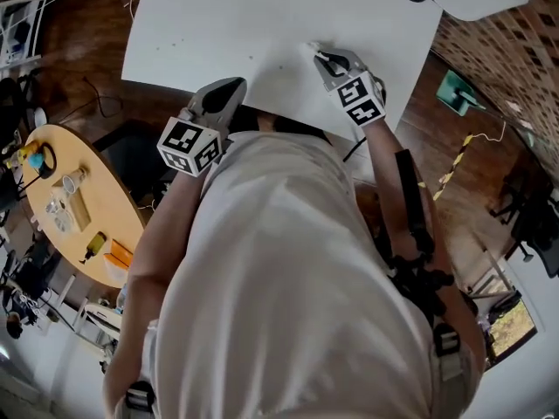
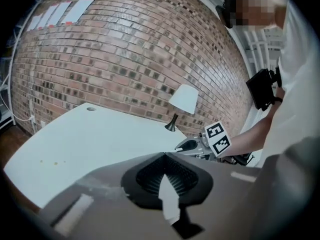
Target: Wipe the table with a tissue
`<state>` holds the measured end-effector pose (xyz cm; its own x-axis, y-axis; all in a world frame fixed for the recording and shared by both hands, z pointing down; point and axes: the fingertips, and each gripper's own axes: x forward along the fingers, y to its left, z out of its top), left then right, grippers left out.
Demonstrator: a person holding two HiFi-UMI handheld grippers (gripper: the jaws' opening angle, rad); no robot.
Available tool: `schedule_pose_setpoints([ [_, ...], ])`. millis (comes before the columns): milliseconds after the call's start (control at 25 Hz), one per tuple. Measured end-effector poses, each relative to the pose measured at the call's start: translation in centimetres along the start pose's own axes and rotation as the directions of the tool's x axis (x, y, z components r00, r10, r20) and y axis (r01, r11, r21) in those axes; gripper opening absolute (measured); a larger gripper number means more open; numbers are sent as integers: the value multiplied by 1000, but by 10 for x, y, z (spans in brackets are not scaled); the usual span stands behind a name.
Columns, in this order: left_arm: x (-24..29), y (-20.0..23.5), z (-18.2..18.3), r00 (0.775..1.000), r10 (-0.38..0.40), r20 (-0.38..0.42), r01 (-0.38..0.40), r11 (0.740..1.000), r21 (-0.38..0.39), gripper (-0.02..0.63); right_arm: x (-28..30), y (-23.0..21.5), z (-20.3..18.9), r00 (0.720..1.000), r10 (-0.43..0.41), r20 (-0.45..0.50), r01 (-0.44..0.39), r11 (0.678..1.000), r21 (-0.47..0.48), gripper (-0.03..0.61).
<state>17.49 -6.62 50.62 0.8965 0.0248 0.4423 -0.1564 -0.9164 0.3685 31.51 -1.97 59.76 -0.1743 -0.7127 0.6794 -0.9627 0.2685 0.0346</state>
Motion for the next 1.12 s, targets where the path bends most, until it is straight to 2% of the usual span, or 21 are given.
schedule_pose_setpoints([
  [280,12,-17,6,998,-55,-29,56,997,56,5,-23,13,1,995,-42,85,26,982,185,34],
  [600,7,-5,6,991,-122,-51,125,990,65,5,-10,54,41,992,-11,126,-15,979,203,34],
  [680,1,3,10,990,-134,-49,137,988,69,5,3,61,46,995,-12,100,-8,981,191,34],
  [800,-12,21,11,990,-132,-49,135,989,68,5,32,61,34,998,-60,-14,61,985,162,35],
  [960,-31,44,10,991,-128,-47,131,989,66,5,61,60,7,972,-151,-180,168,982,85,35],
  [1120,-43,64,14,991,-129,-37,131,989,61,5,65,63,1,955,-219,-201,237,969,69,34],
])
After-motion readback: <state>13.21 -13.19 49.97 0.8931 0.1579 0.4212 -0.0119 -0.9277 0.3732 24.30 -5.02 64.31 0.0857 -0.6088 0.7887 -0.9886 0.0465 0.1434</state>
